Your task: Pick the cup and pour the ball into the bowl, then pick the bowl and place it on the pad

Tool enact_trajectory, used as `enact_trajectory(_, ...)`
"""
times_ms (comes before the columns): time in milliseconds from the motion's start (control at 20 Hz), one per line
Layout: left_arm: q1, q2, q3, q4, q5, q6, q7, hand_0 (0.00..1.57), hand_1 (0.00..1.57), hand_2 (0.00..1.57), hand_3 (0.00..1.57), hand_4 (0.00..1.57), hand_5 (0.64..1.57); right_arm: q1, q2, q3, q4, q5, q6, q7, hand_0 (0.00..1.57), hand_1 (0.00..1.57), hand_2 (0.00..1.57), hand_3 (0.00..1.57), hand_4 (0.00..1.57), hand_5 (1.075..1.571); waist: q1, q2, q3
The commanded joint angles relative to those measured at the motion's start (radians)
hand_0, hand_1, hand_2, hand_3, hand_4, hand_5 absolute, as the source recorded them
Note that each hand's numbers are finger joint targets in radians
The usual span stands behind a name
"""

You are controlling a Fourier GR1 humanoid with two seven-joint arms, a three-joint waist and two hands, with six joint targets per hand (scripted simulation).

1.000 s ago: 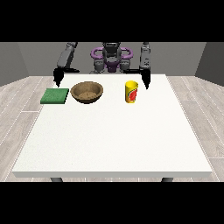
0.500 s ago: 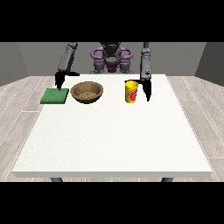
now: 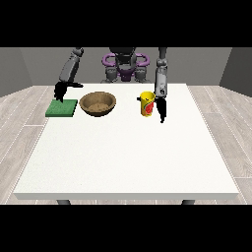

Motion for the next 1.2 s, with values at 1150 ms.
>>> enact_trajectory(1150, 0.006, 0.053, -0.431, 0.055, -0.819, 0.604, 0.6, 1.43, 1.43, 1.57, 1.57, 1.18, 1.568, -0.14, -0.037, 0.025, 0.247, 0.006, -0.004, 0.158, 0.0, 0.0, 0.18, 0.14, 0.34, 1.55, -0.064, -0.292, 0.0055)
